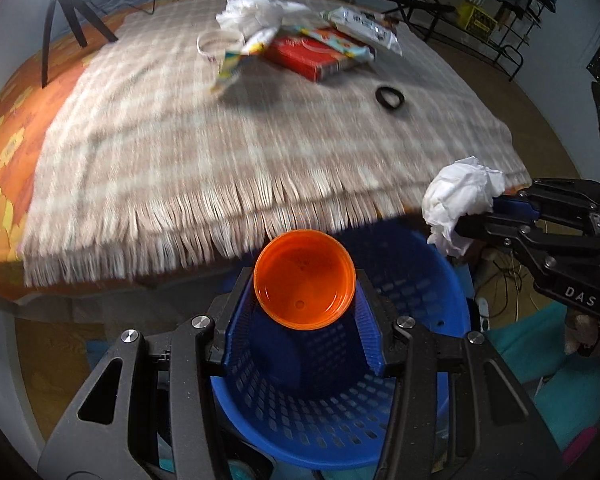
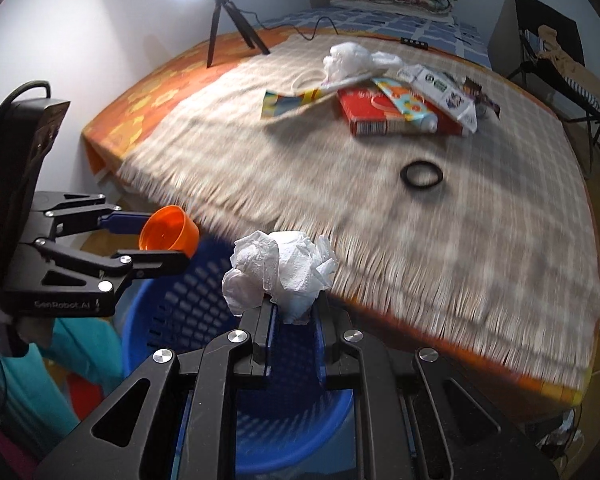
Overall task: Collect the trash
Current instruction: 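Carry both items over the blue basket and open both tools to drop them, then move both tools back over the bed toward the pile of trash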
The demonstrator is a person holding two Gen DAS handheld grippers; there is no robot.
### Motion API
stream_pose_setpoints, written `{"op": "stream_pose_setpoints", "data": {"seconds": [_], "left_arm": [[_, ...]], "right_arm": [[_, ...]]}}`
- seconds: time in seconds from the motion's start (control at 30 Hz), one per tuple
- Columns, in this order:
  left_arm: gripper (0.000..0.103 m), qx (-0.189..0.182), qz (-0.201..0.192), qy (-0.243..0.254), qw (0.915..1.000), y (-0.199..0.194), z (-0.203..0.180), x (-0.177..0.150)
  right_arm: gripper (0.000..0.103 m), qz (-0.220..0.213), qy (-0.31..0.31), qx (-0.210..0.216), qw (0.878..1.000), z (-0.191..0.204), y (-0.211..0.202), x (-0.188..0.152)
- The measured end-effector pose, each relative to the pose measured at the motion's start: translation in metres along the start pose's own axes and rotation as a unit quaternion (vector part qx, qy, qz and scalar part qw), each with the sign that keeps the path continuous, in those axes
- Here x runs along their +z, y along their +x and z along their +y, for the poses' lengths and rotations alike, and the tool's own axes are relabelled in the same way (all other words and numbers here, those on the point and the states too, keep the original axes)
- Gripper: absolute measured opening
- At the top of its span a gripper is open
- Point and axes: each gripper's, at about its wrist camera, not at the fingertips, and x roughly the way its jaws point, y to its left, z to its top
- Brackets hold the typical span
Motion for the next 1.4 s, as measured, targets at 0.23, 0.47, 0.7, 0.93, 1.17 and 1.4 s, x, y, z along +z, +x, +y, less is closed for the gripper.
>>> {"op": "stream_pose_setpoints", "data": {"seconds": [0.23, 0.47, 0.7, 0.93, 1.17, 1.4], "left_arm": [[0.049, 0.001, 0.024, 0.001, 0.9997, 0.010, -0.006, -0.026], [0.049, 0.002, 0.052, 0.013, 0.9986, 0.025, -0.016, -0.048], [0.049, 0.004, 0.069, 0.010, 0.9975, 0.034, -0.016, -0.053], [0.049, 0.004, 0.090, 0.006, 0.9959, 0.042, -0.014, -0.054], [0.059, 0.003, 0.090, 0.004, 0.9959, 0.043, -0.010, -0.054], [0.060, 0.005, 0.092, 0.001, 0.9957, 0.043, -0.009, -0.050]], "right_arm": [[0.013, 0.021, -0.011, 0.003, 1.000, 0.014, 0.008, -0.028], [0.013, 0.048, -0.017, 0.007, 0.999, 0.023, 0.022, -0.049], [0.014, 0.068, -0.014, 0.009, 0.998, 0.023, 0.034, -0.057], [0.029, 0.089, 0.001, 0.016, 0.996, 0.020, 0.044, -0.059], [0.051, 0.084, 0.006, 0.008, 0.996, 0.019, 0.042, -0.056], [0.053, 0.088, 0.017, -0.002, 0.996, 0.014, 0.043, -0.055]]}}
